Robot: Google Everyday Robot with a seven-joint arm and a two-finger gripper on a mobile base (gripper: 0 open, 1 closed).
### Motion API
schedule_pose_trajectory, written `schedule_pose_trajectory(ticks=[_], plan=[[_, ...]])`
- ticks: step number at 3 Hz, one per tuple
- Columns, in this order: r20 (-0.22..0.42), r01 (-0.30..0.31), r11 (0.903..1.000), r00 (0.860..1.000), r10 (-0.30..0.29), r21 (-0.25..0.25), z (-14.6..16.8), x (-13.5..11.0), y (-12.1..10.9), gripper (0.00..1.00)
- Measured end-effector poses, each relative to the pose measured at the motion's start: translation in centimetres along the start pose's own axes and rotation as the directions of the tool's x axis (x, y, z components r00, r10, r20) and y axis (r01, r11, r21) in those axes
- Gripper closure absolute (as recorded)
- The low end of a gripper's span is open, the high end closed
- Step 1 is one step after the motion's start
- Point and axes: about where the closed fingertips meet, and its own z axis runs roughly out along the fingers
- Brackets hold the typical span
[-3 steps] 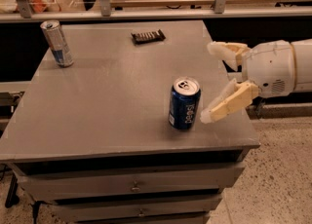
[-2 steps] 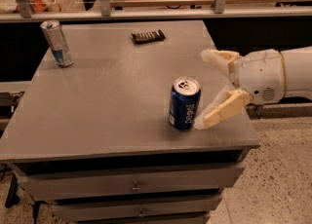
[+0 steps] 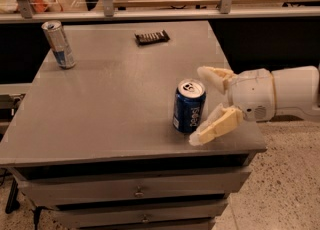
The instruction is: Move pepsi can near rxbar chocolate
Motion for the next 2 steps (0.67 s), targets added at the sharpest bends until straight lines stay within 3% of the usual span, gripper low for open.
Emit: schedule_pose_trajectory(ticks=[1,2], plan=[[0.004,-0.024,0.9997,1.000,0.024,0.001,0.80,1.38,-0.22,0.16],[0.008,-0.042,0.9991,0.999,0.042,0.010,1.13,2.25,-0.98,0.41]])
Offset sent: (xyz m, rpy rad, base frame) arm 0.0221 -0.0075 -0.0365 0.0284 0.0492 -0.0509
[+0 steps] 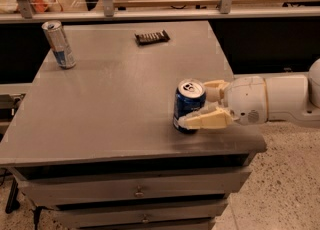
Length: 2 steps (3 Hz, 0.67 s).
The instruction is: Move pepsi can near rxbar chocolate
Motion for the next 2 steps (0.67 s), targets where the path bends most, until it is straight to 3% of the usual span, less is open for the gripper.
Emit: schedule_pose_trajectory(ticks=[2], plan=[[-0.005,-0.001,1.0000,1.000,0.001,0.000,0.05,-0.24,-0.76,0.87]])
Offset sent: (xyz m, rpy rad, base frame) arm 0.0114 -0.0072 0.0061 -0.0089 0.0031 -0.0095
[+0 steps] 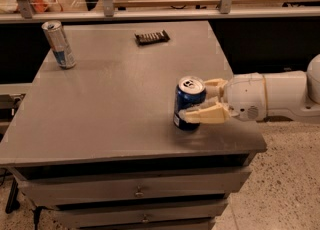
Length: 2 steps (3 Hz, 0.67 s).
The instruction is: Move pepsi can near rxbar chocolate
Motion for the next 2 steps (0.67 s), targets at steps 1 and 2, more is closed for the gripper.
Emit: schedule_pose_trajectory(ticks=[1,2], plan=[[0.019,0.017,0.9997,1.000,-0.018,0.020,-1.0,-1.8,-0.5,1.00],[0.047,0.040,0.9968,0.998,-0.044,0.069,-2.9,-4.0,-1.8,1.00]])
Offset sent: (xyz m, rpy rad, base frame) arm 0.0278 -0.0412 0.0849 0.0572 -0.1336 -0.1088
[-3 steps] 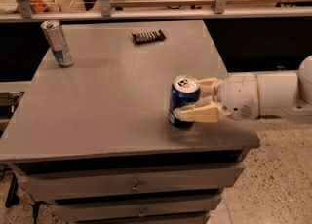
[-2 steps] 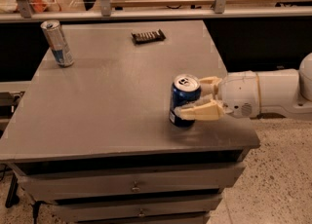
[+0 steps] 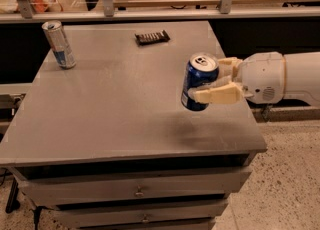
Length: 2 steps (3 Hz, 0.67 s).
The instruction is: Move pepsi can near rxbar chocolate
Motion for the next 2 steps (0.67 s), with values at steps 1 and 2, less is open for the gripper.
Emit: schedule_pose_trajectory(ticks=[1,2], plan=[[0.007,0.009,0.9999,1.000,-0.009,0.011,-0.35,-0.66,-0.38,1.00],[0.014,0.008,0.9997,1.000,-0.009,0.022,-0.11,-0.66,-0.41,1.00]])
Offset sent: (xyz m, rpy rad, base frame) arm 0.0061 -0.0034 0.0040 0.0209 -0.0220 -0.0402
